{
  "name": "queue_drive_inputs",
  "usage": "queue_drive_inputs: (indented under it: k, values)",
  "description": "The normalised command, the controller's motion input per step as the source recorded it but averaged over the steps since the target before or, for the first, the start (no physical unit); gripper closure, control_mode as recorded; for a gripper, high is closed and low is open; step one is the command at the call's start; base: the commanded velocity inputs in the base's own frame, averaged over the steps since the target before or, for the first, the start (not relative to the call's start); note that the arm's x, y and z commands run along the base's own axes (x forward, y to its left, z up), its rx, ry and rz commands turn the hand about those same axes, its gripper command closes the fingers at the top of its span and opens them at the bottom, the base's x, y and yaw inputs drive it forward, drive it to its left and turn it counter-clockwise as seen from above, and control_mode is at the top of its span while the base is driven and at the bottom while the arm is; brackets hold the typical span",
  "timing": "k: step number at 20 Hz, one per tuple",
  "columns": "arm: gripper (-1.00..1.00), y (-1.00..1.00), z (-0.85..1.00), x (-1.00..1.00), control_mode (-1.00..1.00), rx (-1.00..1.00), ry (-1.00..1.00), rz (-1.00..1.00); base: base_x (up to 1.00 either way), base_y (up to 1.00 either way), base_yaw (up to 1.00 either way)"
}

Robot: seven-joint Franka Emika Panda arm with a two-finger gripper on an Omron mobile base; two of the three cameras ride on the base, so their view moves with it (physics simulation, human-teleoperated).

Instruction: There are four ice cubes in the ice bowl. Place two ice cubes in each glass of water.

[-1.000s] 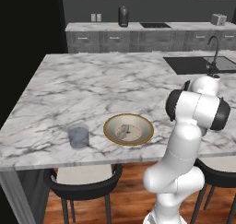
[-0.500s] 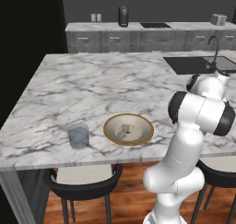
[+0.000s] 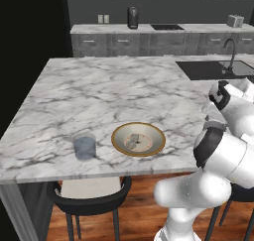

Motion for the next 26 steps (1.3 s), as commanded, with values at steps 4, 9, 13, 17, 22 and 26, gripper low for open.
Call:
queue_drive_inputs:
  k: [4, 9, 13, 17, 22, 26]
  values:
    - [-1.0, 1.0, 0.24, -0.05, -1.0, -0.08, 0.02, 0.26, 0.0, 0.0, 0.0]
    - [-1.0, 0.96, 0.2, 0.0, -1.0, -0.06, 0.07, 0.24, 0.0, 0.0, 0.0]
    - [-1.0, 0.79, 0.11, 0.0, -1.0, -0.08, 0.15, 0.25, 0.0, 0.0, 0.0]
    - [-1.0, 0.61, 0.02, 0.0, -1.0, -0.11, 0.22, 0.34, 0.0, 0.0, 0.0]
    - [-1.0, 0.54, -0.04, 0.0, -1.0, -0.08, 0.16, 0.37, 0.0, 0.0, 0.0]
    - [-1.0, 0.4, -0.3, -0.15, -1.0, 0.0, -0.04, 0.29, 0.0, 0.0, 0.0]
